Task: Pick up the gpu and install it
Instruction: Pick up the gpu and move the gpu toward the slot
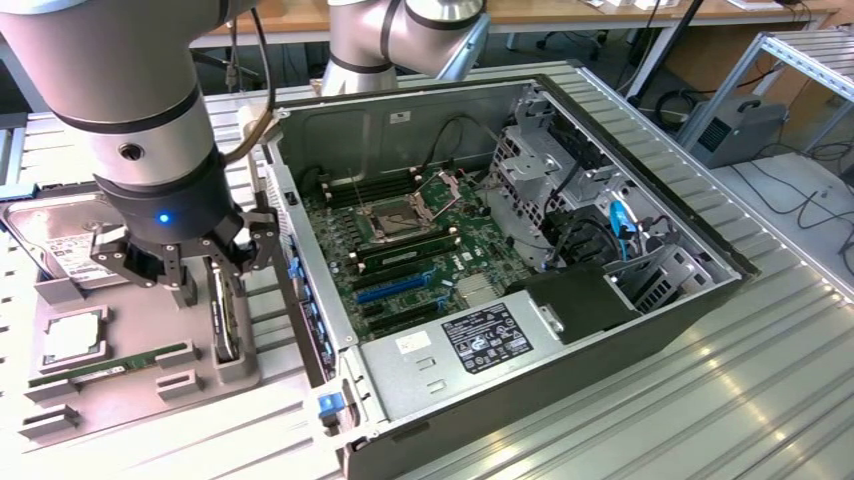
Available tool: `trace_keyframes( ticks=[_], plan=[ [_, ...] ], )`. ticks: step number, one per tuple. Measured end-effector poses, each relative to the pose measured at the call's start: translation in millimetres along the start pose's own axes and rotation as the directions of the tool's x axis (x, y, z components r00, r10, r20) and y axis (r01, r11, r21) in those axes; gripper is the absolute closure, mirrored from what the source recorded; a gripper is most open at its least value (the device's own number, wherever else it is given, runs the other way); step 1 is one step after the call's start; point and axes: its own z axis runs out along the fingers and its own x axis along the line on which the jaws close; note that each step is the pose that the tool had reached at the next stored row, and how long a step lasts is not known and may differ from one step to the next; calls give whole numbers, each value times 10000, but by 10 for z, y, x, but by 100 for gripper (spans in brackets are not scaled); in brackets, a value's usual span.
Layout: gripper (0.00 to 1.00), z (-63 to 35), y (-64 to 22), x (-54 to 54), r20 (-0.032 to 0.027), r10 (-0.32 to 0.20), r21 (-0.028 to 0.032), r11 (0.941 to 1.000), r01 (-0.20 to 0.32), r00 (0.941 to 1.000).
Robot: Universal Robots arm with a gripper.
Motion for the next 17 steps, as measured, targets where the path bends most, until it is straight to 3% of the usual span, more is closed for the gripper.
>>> trace_keyframes(
  ticks=[17],
  plan=[
    [52, 69, 4, 11, 2, 47, 0, 10000, -47, 10000]
  ],
)
